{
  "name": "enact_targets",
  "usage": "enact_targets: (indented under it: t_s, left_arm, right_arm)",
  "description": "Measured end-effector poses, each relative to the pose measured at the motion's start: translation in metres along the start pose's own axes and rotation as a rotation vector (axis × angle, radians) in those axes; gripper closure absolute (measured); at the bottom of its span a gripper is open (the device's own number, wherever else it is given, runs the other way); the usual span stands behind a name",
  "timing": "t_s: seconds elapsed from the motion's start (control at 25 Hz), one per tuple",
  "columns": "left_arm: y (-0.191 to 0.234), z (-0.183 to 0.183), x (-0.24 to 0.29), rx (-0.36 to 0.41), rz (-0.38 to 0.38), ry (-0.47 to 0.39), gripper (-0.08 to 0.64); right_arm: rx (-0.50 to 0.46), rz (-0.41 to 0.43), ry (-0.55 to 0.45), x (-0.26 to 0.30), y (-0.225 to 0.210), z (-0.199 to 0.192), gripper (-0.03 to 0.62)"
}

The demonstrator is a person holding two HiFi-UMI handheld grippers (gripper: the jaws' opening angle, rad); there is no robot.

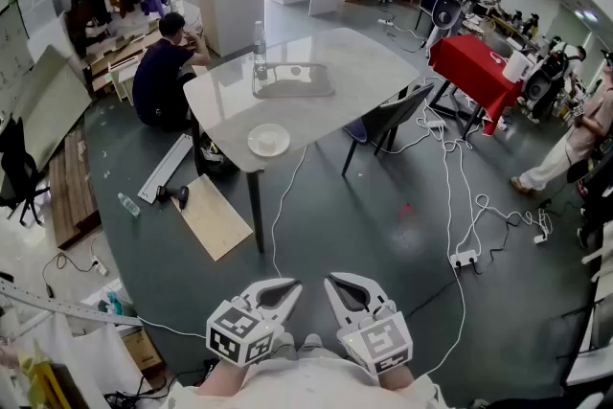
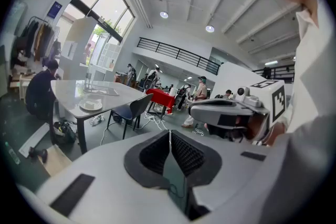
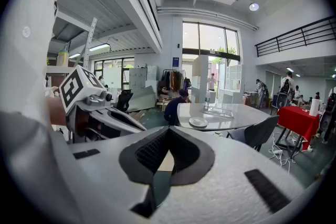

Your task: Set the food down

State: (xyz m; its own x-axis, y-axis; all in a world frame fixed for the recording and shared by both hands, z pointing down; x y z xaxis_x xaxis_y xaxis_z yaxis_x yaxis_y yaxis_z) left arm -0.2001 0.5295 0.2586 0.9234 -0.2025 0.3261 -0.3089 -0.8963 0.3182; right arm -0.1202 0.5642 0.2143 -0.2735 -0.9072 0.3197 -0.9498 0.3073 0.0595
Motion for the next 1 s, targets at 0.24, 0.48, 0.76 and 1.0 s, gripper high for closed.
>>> enact_targets:
  t_s: [0.24, 0.48, 0.76, 1.0]
  left_arm:
    - [0.015, 0.006, -0.008, 0.002, 0.045, -0.032, 0.535]
    - [0.008, 0.009, 0.01, 0.035, 0.07, -0.033, 0.537]
    - [-0.003, 0.013, 0.019, 0.037, 0.088, -0.027, 0.536]
    - [-0.017, 0.007, 0.023, 0.001, 0.025, -0.031, 0.535]
  right_arm:
    - [-0.008, 0.017, 0.025, 0.007, 0.005, -0.002, 0.591]
    - [-0.008, 0.017, 0.005, -0.001, -0.006, -0.005, 0.591]
    - [-0.034, 0.03, -0.035, -0.01, -0.02, 0.0, 0.591]
    - [0.062, 0.12, -0.065, -0.015, -0.025, -0.005, 0.591]
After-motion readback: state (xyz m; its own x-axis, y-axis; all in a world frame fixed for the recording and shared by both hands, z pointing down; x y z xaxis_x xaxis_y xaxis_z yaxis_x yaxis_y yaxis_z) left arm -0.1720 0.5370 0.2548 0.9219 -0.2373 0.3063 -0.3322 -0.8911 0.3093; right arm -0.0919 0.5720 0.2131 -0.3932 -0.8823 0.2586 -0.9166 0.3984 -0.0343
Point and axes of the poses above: the fingertips, and each gripper's own axes: x forward along the fingers, y to its left, z out of its top, the point moved 4 cm from there along -x, backward along the fingers, and after that the axes turned 1 degree about x, right-handed, at the moved point
